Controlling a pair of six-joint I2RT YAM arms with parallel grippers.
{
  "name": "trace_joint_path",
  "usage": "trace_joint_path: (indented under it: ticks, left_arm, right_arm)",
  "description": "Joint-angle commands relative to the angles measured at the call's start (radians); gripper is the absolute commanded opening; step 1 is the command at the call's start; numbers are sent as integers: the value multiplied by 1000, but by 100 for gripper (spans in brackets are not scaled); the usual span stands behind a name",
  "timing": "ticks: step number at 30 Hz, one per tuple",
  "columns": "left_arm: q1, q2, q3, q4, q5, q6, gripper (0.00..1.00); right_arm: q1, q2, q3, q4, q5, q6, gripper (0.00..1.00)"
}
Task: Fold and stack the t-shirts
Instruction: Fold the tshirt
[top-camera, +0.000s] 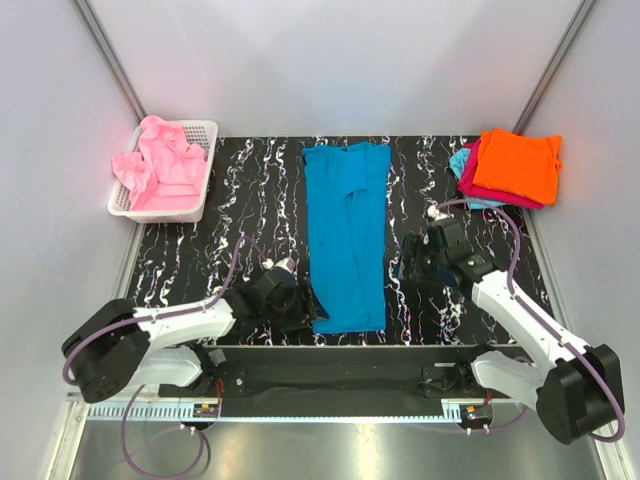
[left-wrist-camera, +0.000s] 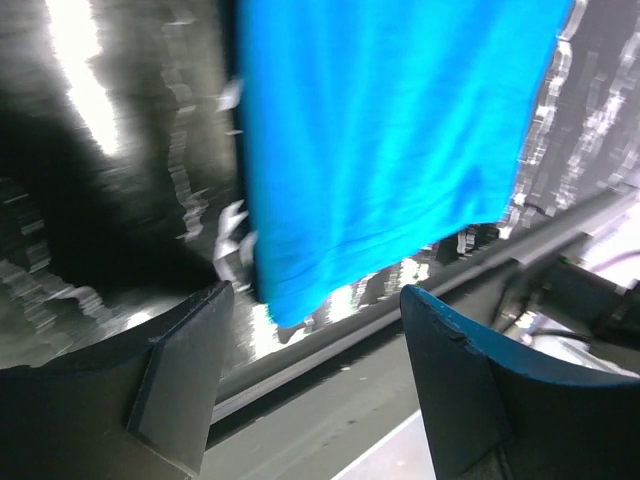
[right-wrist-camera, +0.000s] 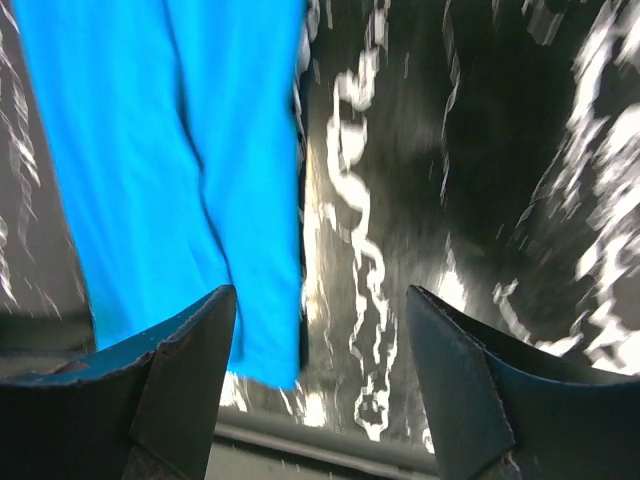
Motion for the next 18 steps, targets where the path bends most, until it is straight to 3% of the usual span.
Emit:
trace_joint_path:
  ticks: [1,13,18]
  left_arm:
    - [10,34,-6,226,93,-33,72]
    - [16,128,5,215,69,-84,71]
    - [18,121,9,123,37,-110,71]
  right_arm:
    - [24,-61,-102,64,-109,88,75]
    - [47,-119,-301,242,-206,237,71]
    - [47,-139,-386,328,-237,327,67]
